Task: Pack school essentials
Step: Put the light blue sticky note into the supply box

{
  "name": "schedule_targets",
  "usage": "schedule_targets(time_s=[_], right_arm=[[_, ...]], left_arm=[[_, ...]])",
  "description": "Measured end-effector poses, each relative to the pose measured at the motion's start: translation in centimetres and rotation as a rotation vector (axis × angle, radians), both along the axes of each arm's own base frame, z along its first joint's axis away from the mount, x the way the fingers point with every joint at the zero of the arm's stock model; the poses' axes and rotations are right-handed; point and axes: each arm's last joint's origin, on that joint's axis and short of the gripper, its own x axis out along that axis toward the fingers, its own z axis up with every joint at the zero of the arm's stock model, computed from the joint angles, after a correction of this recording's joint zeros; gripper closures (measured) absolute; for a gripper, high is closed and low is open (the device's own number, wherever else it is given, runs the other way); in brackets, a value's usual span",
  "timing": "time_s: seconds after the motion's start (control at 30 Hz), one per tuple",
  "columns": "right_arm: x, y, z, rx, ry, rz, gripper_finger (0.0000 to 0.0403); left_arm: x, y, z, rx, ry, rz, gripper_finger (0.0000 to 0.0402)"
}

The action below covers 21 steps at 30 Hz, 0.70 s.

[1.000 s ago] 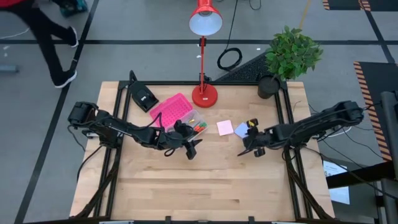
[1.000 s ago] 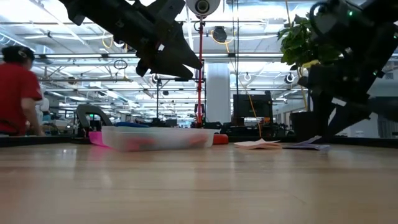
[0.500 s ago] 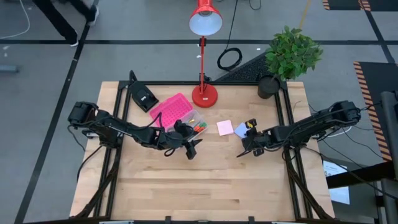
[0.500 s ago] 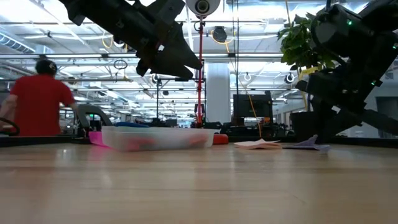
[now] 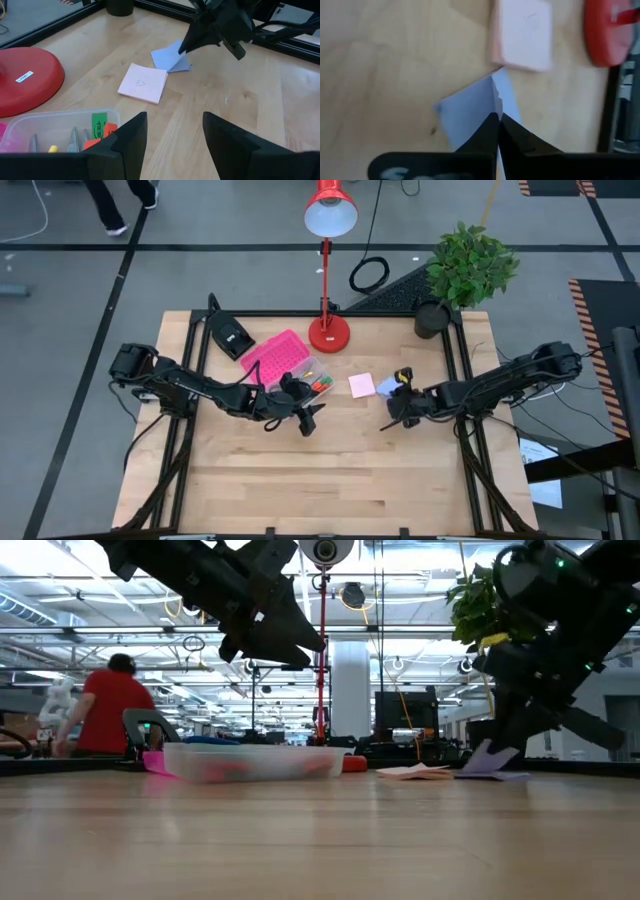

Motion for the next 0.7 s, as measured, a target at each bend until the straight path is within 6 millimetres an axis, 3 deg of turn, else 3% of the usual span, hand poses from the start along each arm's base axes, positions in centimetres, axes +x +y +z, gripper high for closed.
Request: schedule_targets(time_s=[0.7], right_arm=[[3.0, 0.5, 5.1, -0.121, -0.137, 0.065, 0.0403]], left_arm=[[0.0, 0.0, 0.0, 0.041, 0.014, -0.021, 0.0206]])
